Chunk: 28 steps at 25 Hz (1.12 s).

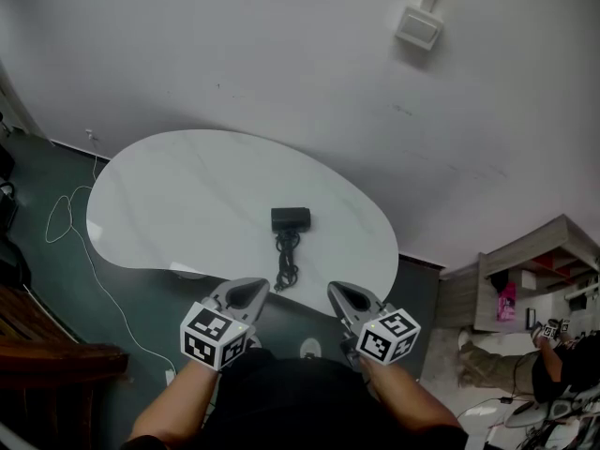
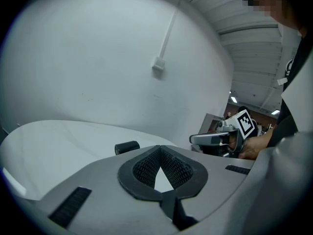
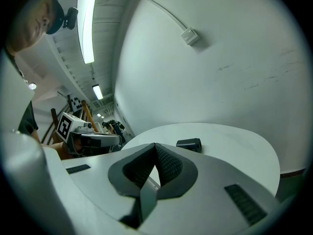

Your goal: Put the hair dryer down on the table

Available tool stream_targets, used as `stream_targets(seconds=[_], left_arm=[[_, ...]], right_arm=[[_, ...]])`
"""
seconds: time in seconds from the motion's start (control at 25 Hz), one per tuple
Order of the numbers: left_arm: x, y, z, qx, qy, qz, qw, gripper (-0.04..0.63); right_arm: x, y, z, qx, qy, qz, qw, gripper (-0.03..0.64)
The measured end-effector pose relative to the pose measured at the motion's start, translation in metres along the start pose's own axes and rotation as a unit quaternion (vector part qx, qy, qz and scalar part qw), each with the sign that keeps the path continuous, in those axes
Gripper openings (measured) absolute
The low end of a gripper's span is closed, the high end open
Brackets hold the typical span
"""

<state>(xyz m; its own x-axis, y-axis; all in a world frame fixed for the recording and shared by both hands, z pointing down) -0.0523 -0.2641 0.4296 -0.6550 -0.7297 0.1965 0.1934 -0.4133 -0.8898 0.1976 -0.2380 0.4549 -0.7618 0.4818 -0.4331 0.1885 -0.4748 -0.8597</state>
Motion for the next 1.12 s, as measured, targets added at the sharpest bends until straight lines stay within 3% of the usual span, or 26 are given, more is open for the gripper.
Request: stream_targets(seconds=[1.12], left_arm=[[-0.0049,0.0018,0.0059,0.001,-0.002,0.002,1.0000,0.011]], right_arm=[[-0.0030,-0.0057,-0.0008,0.010,0.007,0.003,1.000,0.008]])
Point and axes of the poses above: the fingertips, and each gripper's own axes: z forward along the fingers, x to its left, y out of its top, the point moved 9 cm from there along -z, backward along the fingers, and after that the axes turned 2 degrees about z, right-handed, at the moved point
